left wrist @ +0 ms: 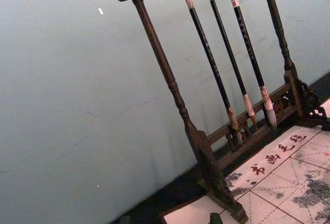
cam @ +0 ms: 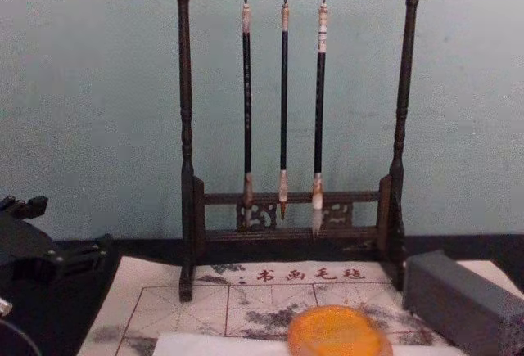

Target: Pick up the brush from the inkstone, write on the paper, then place the brush back to its original position.

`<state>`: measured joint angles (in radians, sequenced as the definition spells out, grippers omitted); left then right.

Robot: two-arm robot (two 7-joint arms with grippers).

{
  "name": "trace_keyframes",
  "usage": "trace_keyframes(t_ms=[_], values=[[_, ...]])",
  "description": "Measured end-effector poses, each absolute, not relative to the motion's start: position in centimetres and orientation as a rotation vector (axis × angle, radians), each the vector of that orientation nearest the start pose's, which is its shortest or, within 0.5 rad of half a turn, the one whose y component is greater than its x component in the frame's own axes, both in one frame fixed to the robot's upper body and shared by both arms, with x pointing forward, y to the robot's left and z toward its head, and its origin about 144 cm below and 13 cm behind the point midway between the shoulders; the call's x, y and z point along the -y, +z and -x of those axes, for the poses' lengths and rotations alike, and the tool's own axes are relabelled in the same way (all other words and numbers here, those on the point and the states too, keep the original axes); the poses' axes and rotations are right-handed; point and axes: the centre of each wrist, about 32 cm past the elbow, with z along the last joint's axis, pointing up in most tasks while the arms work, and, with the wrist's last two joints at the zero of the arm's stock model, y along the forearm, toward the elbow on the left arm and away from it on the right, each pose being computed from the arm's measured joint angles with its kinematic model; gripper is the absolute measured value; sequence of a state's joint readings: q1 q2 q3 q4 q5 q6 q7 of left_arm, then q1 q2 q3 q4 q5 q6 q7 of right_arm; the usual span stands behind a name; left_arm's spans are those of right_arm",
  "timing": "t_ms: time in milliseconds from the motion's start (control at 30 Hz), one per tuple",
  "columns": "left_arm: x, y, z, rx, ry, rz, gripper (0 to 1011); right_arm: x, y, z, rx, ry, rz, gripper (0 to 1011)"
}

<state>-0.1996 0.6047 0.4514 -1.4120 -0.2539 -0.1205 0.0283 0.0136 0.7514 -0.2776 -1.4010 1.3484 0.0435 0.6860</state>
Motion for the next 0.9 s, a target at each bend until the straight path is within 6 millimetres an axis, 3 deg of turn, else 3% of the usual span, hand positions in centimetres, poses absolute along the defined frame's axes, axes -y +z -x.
trace_keyframes(t_ms=[900], values=[[-30.97,113.98,-48.86,0.285,1.248,-0.304,1001,41.08,112.91,-44.17,-0.564,-0.886,-0.391,183]])
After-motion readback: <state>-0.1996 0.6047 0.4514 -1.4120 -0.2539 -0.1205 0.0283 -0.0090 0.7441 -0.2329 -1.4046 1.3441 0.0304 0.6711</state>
